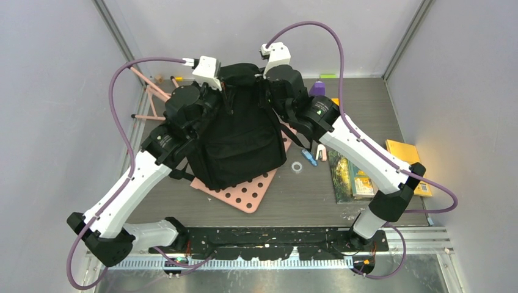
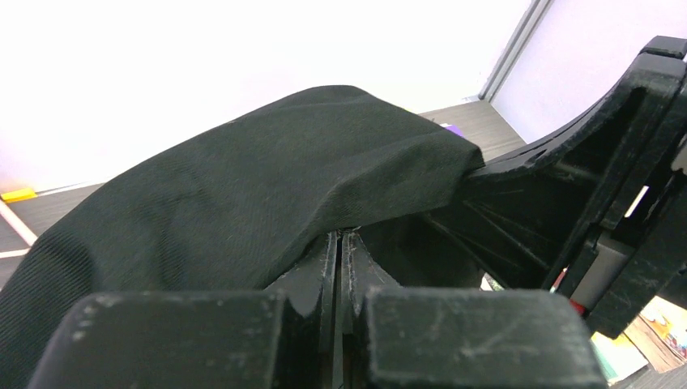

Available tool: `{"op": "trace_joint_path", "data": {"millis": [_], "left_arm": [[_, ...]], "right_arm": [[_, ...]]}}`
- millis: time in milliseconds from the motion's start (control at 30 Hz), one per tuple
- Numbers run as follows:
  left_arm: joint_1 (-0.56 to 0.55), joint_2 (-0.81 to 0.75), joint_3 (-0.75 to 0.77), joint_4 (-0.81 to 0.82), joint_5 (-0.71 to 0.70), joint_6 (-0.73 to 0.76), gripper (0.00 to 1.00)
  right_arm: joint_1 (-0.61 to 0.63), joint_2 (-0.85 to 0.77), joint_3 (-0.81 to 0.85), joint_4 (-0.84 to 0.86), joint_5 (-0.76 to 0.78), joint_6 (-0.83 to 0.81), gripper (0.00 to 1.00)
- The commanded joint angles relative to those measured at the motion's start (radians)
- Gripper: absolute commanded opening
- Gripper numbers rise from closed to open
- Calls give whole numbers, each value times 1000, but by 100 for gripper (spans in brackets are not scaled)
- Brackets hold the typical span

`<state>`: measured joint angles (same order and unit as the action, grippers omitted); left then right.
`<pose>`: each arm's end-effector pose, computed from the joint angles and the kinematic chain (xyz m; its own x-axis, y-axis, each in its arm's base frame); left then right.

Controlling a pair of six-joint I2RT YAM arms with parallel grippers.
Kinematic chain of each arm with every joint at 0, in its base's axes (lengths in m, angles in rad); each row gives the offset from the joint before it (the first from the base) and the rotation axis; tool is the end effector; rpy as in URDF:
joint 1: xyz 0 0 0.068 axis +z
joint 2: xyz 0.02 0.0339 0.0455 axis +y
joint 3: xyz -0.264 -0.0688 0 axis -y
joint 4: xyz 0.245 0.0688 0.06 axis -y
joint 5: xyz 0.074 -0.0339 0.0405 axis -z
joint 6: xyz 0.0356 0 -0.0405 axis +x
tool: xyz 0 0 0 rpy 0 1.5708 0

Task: Pack the student bag
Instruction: Unzip the student bag at the center of the board.

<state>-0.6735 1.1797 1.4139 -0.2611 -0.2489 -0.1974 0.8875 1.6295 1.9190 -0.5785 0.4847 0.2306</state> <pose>0.2026 -0.1505 0.4699 -0.1014 -0.1622 -0.9815 0.3999 0.8967 -0.1896 0.2365 0.2643 0.4744 -0.2676 -0.0083 -0.9635 -0.3524 0.9315 0.0898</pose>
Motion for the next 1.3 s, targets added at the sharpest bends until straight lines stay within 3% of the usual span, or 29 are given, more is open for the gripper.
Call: {"op": "trace_joint_path", "data": {"millis": [0, 267, 600, 867, 933, 1033, 1067, 1133, 1167, 1233, 1267], "left_arm": [[3, -56, -4, -13, -78, 14, 0], [3, -112, 5, -148, -197, 65, 0], [42, -203, -10, -339, -322, 64, 0], [140, -285, -106, -458, -185, -14, 0], [148, -308, -134, -452, -135, -16, 0], [150, -332, -175, -396, 25, -22, 0], [150, -331, -179, -384, 70, -25, 0], [150, -321, -176, -374, 133, -27, 0], [150, -315, -171, -372, 149, -25, 0], [150, -308, -156, -373, 166, -22, 0], [150, -306, -150, -374, 168, -19, 0]], "right_arm": [[-5, -34, 13, 18, 173, 30, 0], [-7, -23, 33, -6, 321, 32, 0], [-13, -23, 35, -29, 338, 52, 0], [-15, -42, 32, -30, 299, 26, 0], [-15, -51, 29, -28, 255, 3, 0], [-16, -80, 3, -14, 70, -80, 0], [-16, -88, -5, -11, -22, -124, 5], [-16, -133, -36, 8, -138, -178, 23], [-16, -144, -57, 11, -170, -197, 39], [-16, -176, -76, 13, -279, -246, 59], [-16, -192, -83, 13, -295, -273, 64]]}}
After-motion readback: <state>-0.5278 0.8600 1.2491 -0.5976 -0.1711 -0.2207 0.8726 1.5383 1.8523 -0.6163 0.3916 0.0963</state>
